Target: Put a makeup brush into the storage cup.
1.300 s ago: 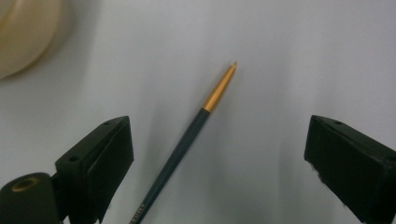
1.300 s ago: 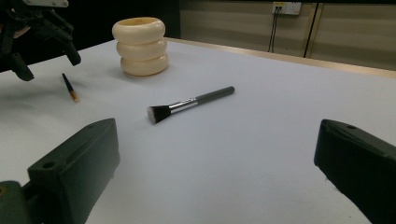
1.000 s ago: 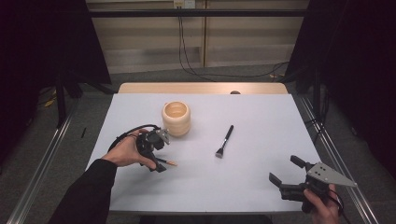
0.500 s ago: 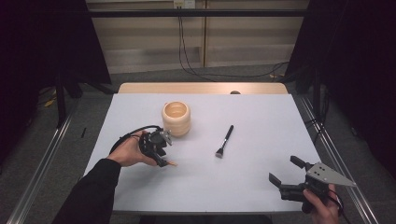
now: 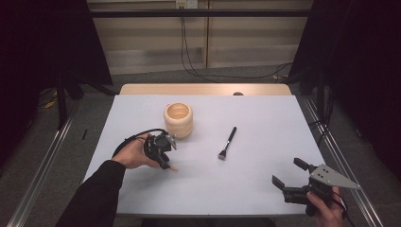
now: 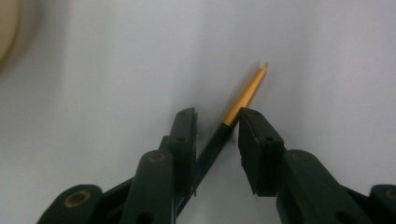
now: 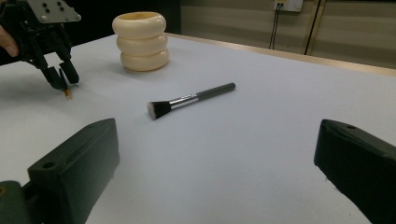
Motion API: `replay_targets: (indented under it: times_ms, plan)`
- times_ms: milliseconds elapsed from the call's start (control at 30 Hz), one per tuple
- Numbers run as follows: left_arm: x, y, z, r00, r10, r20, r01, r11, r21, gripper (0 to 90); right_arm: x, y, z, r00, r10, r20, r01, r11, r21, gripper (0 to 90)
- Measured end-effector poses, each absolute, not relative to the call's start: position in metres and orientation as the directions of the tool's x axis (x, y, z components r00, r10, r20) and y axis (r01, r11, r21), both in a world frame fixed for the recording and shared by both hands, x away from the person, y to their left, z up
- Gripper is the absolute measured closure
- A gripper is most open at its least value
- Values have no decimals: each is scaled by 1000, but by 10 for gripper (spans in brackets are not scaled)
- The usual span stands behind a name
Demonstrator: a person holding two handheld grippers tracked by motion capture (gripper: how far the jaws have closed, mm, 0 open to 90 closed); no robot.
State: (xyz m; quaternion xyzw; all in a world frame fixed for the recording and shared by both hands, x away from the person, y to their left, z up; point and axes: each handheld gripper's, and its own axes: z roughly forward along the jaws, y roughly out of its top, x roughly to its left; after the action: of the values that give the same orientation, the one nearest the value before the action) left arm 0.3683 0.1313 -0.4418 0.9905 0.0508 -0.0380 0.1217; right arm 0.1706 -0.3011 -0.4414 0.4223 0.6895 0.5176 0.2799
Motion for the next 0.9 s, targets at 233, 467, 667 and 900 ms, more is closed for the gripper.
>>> replay_targets:
  times_ms: [233, 467, 667, 900]
  plan:
    - [368, 130, -444, 993, 79, -87, 97, -968, 233, 720, 170, -301, -441, -490, 870, 49, 292, 111, 950, 0]
    - [367, 128, -444, 993, 75, -86, 92, -972, 215, 760, 171, -301, -441, -487, 872, 51, 295, 109, 949, 0]
    - [366, 126, -446, 994, 77, -81, 93, -972, 216, 800, 170, -301, -442, -485, 873, 53, 295, 106, 950, 0]
    - [367, 127, -446, 988, 113, -106, 135, -964, 228, 839, 171, -301, -442, -485, 873, 51, 297, 110, 949, 0]
